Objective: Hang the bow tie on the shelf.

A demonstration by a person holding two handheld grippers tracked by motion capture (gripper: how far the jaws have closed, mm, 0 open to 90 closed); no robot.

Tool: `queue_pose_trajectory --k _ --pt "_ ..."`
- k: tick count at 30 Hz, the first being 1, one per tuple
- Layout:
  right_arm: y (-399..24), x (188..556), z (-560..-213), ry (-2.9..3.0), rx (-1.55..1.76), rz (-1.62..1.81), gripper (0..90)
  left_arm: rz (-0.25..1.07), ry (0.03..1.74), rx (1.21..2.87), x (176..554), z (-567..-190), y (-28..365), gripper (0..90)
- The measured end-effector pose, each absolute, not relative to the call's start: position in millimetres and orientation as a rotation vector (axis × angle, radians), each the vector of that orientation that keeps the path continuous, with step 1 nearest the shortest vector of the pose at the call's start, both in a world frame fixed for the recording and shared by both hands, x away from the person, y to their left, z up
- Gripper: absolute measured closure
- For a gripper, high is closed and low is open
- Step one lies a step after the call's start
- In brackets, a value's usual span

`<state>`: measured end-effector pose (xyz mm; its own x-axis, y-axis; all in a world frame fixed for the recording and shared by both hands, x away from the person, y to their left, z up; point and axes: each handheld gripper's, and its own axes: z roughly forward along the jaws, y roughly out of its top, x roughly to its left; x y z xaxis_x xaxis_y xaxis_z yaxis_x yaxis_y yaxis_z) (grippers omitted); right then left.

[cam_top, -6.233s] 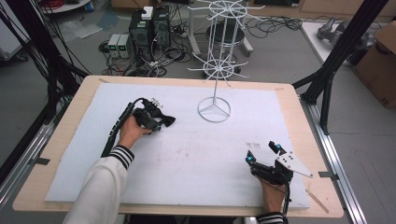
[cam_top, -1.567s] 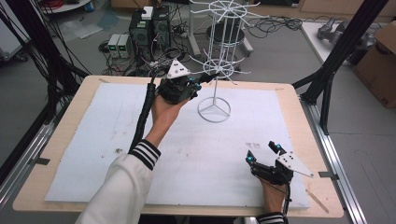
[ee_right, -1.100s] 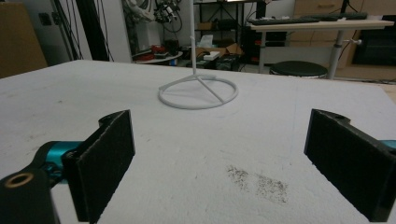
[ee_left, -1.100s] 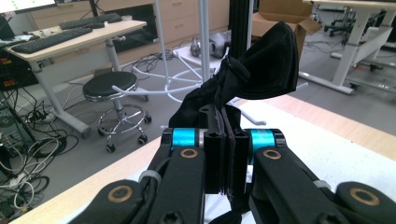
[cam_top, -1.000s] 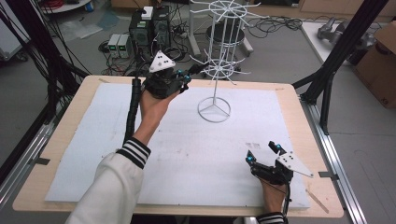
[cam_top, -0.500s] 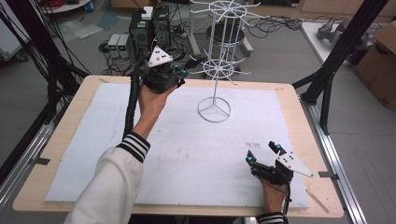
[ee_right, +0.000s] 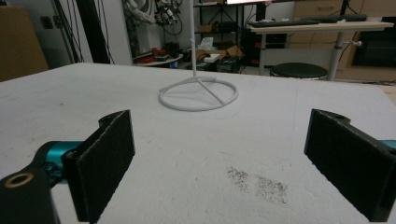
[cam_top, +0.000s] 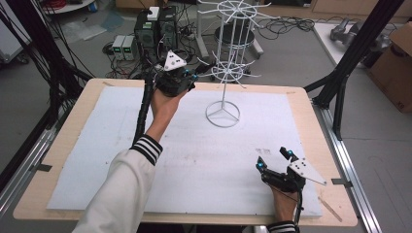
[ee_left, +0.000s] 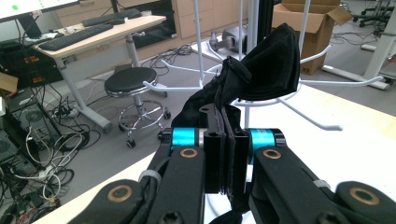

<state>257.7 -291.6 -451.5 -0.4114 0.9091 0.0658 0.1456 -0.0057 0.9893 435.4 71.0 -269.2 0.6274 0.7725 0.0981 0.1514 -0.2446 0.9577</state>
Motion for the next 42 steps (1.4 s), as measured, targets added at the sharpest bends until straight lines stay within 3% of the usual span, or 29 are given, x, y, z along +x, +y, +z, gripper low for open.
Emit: queue_pose_trajectory --k 42 --pt "-292 257 -452 1.615 1.121 1.486 7.5 0.668 0.750 1.880 441 -305 37 87.8"
